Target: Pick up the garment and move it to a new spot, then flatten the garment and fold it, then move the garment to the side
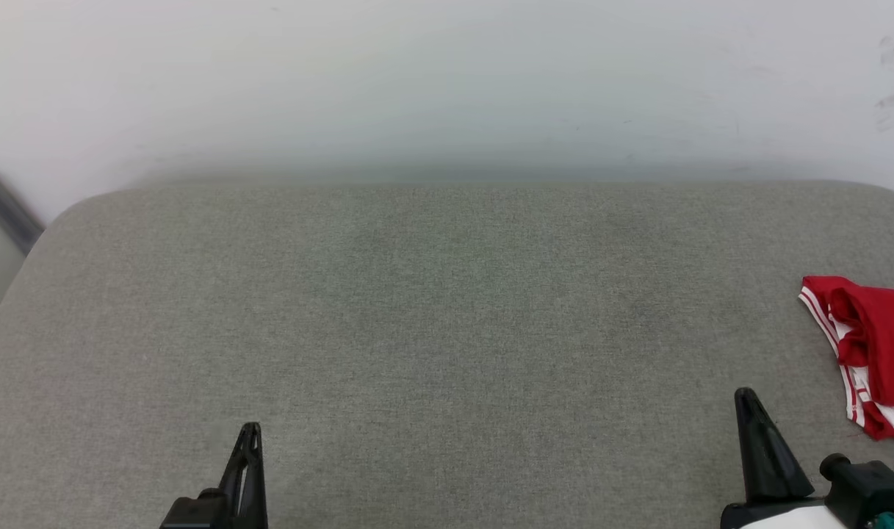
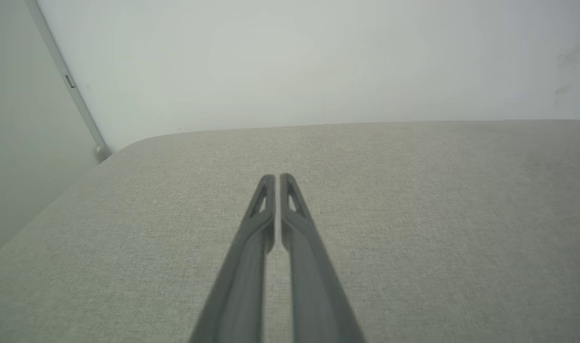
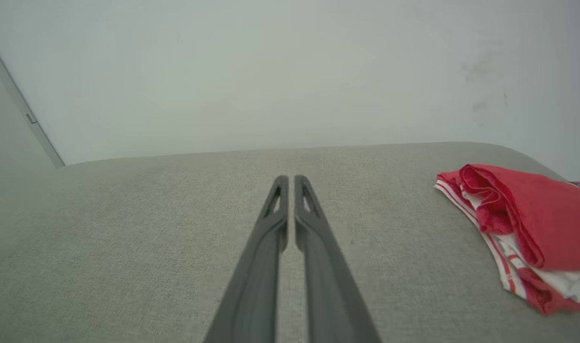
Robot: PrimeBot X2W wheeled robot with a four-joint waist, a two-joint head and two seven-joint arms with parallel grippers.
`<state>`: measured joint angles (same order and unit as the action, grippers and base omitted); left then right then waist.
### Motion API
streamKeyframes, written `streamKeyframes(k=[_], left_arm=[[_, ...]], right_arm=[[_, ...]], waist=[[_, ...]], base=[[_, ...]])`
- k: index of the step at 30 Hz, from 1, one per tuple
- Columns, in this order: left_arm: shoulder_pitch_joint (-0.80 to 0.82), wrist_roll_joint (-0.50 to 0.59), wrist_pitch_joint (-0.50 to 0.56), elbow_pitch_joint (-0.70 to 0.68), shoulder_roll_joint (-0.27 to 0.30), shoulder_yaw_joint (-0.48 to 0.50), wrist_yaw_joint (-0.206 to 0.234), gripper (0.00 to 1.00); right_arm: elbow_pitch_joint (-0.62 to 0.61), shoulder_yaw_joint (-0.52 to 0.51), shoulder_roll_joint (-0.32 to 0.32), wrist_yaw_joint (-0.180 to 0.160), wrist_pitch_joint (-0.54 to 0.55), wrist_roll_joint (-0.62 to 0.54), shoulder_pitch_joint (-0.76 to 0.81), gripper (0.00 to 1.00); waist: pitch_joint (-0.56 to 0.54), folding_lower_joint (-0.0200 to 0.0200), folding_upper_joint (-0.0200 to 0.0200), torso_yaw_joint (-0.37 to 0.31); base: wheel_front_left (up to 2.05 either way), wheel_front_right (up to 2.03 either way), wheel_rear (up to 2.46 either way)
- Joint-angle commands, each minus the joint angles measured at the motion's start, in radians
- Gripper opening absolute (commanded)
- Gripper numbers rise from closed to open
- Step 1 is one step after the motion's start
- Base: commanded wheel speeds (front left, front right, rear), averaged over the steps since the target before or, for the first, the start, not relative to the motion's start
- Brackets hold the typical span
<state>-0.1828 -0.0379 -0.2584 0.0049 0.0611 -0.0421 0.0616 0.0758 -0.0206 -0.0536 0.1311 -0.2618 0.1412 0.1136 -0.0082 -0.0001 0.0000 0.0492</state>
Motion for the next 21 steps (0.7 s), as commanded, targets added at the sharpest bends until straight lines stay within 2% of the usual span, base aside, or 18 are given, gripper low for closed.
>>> streamKeyframes(k=[1, 21], left_arm=[[0.004, -0.049, 0.005, -0.008, 0.002, 0.0, -0.004, 0.0], [0.08, -0.45, 0.077, 0.058, 0.019, 0.014, -0.052, 0.0]], right_arm=[[-0.007, 0.001, -0.001, 0.0, 0.007, 0.048, -0.006, 0.0], [0.037, -0.003, -0.017, 0.0, 0.083, 0.418, -0.063, 0.0]], waist=[[0.0, 0.0001, 0.0, -0.001], [0.002, 0.0001, 0.0, -0.008]], base=[[0.0, 0.0, 0.0], [0.0, 0.0, 0.0]])
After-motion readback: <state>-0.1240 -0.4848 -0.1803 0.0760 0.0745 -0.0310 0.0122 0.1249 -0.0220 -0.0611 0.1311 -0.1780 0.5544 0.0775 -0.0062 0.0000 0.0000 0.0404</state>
